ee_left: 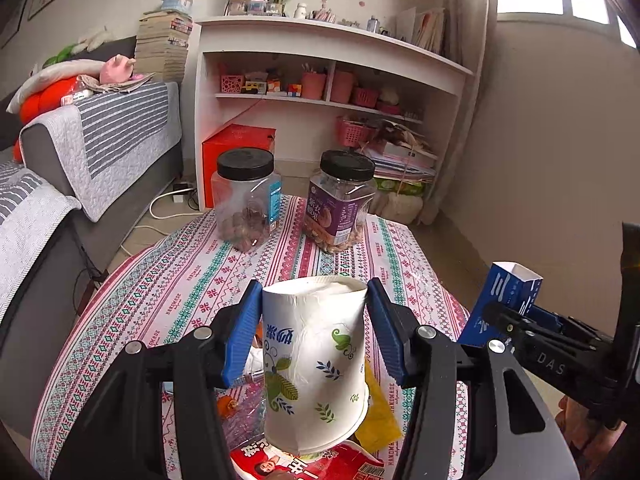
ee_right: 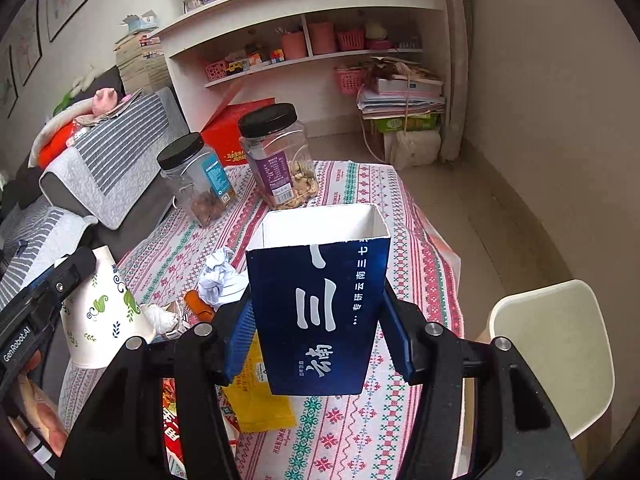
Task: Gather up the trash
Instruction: 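Carry the blue box over the white bin and release it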
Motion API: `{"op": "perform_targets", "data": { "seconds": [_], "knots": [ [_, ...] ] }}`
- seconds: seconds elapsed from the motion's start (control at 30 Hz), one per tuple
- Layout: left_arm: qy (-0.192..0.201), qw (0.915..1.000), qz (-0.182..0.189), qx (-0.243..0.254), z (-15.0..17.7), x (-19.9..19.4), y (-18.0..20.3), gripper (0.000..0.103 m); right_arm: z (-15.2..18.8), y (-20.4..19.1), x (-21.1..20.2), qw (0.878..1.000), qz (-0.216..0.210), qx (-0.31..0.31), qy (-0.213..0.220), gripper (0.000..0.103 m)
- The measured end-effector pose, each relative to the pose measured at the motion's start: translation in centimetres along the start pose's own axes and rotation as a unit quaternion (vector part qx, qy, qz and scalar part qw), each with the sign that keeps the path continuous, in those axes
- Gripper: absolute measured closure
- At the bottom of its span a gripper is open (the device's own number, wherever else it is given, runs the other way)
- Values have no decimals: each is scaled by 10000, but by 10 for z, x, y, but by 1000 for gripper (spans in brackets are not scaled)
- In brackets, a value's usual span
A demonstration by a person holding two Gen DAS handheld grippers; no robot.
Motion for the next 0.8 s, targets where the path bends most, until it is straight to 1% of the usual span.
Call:
{"op": "perform_targets", "data": {
  "seconds": [0.33,0.47,0.67,0.8],
  "knots": [
    [-28,9996,117,243,10,2,26,50,-2,46,-37,9978,563,143,318,49],
    [-49,9992,186,338,13,3,38,50,0,69,-50,9950,894,251,380,49],
    [-123,9979,449,459,17,3,63,50,11,114,-68,9876,1398,647,292,49],
    [-191,9957,649,628,22,4,89,50,20,145,-81,9805,1732,913,182,49]
  ]
}}
Point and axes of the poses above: each gripper's, at about its wrist camera, not at the fingertips, and x roughly the way its jaws point, y to its right, z to its underside, the point moved 5 cm from there along x, roughly the way its jaws point, and after that the axes turned 8 degrees about -z, right-handed, at the moved point
